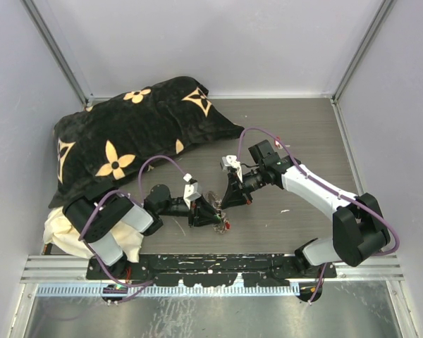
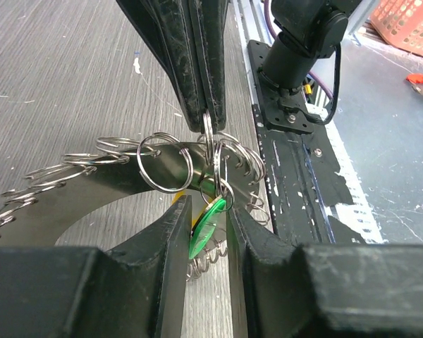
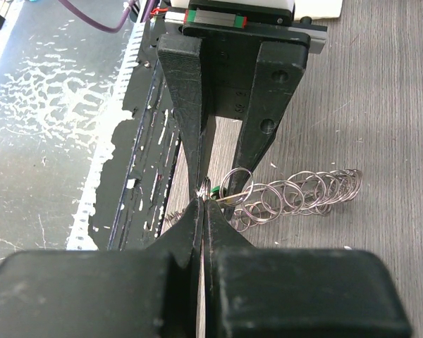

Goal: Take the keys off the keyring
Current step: Pick up the key from the keyring.

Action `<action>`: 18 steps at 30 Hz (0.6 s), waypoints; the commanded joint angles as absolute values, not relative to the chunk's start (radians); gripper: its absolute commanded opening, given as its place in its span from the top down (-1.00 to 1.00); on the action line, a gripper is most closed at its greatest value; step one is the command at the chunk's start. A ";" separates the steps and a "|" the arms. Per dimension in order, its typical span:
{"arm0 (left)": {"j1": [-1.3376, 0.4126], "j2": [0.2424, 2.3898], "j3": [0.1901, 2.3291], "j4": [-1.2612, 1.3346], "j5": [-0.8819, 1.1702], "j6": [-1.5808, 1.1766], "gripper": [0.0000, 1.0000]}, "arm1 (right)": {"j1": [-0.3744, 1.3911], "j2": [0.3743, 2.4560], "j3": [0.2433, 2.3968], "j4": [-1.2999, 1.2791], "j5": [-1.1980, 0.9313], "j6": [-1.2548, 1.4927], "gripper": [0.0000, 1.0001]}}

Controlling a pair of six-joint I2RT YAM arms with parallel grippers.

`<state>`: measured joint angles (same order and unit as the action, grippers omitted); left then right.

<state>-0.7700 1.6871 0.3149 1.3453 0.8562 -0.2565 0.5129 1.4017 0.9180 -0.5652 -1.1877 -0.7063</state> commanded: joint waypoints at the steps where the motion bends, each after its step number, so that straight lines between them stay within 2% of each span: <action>1: -0.768 1.629 0.308 1.355 0.820 -0.258 0.44 | 0.509 1.399 0.962 -0.567 -1.212 -0.724 0.98; 4: -0.767 1.601 0.308 1.317 0.810 -0.261 0.47 | 0.509 1.399 0.963 -0.566 -1.212 -0.724 0.98; 15: -0.772 1.552 0.304 1.224 0.804 -0.284 0.98 | 0.509 1.402 0.963 -0.566 -1.210 -0.724 0.98; 18: -0.776 1.538 0.306 1.197 0.806 -0.300 1.00 | 0.509 1.404 0.963 -0.567 -1.206 -0.724 0.98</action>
<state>-0.7715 1.5795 0.3080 1.2133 0.8150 -0.2817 0.5129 1.4017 0.9207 -0.5659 -1.1866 -0.7071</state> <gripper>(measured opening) 0.030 0.032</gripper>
